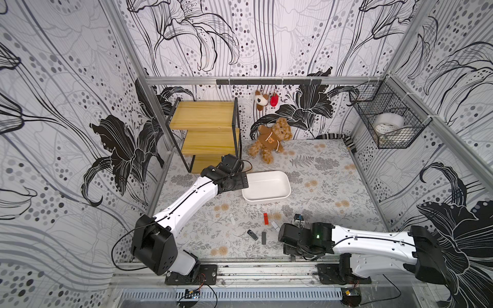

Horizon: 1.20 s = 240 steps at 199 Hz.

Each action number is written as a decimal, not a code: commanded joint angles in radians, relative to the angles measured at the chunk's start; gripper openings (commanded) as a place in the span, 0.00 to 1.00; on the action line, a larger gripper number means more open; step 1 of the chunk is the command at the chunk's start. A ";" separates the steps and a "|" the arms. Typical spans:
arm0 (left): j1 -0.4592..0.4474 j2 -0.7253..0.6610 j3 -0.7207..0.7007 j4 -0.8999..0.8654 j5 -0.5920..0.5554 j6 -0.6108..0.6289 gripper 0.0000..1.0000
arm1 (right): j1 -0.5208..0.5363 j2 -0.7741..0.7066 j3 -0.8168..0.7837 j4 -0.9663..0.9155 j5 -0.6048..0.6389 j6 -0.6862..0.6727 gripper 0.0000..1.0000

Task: Put the usb flash drive into the storage box
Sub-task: Pick up the USB flash from the center of the board.

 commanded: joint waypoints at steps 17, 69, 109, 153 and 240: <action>0.001 -0.115 -0.177 0.006 -0.003 -0.042 0.98 | 0.001 0.034 -0.112 0.045 0.029 0.018 0.63; 0.002 -0.190 -0.230 -0.010 -0.021 -0.067 0.98 | -0.003 0.043 -0.138 0.060 0.020 -0.019 0.61; 0.002 -0.198 -0.229 -0.021 -0.025 -0.068 0.98 | -0.003 0.065 -0.115 0.079 0.025 -0.048 0.60; 0.002 -0.203 -0.233 -0.029 -0.031 -0.066 0.97 | -0.003 0.129 -0.088 0.115 -0.001 -0.071 0.58; 0.001 -0.225 -0.262 -0.027 -0.029 -0.068 0.98 | -0.005 0.152 -0.104 0.112 -0.028 -0.066 0.46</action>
